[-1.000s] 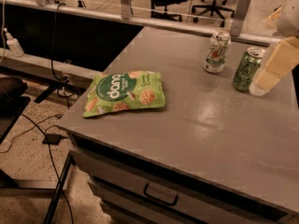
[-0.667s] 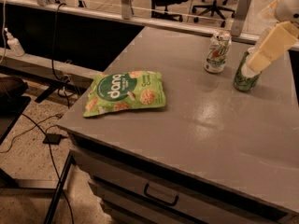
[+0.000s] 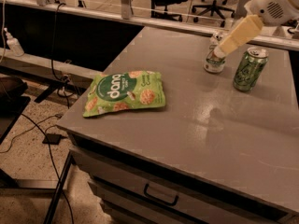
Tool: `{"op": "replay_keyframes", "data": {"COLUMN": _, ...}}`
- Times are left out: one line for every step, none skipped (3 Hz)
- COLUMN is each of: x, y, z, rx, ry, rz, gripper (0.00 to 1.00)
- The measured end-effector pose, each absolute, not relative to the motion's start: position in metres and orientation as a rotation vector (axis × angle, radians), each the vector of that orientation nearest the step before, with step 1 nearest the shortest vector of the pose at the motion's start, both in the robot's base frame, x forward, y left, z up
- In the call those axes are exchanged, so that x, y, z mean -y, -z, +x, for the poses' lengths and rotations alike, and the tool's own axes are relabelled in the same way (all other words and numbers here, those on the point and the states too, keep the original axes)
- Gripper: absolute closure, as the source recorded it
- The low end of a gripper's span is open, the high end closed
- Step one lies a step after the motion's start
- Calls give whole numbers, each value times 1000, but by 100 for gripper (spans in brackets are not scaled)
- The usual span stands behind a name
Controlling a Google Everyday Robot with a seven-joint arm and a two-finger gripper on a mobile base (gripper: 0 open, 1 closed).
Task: Move 7up can near green rice chip bag
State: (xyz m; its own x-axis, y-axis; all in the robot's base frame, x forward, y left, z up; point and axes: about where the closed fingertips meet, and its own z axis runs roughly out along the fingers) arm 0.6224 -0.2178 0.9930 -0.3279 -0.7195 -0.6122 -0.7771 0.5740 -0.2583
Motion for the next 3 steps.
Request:
{"op": "replay_keyframes", "data": {"x": 211, "y": -986, "z": 655, "rx": -2079, "ry": -128, "rz": -1137, "gripper": 0}}
{"op": "replay_keyframes", "data": {"x": 213, "y": -969, "z": 682, "rx": -2094, "ry": -193, "rz": -1043, "gripper": 0}}
{"op": "replay_keyframes", "data": {"x": 217, "y": -948, "z": 701, "rx": -2126, "ry": -242, "rz": -963, "gripper": 0}}
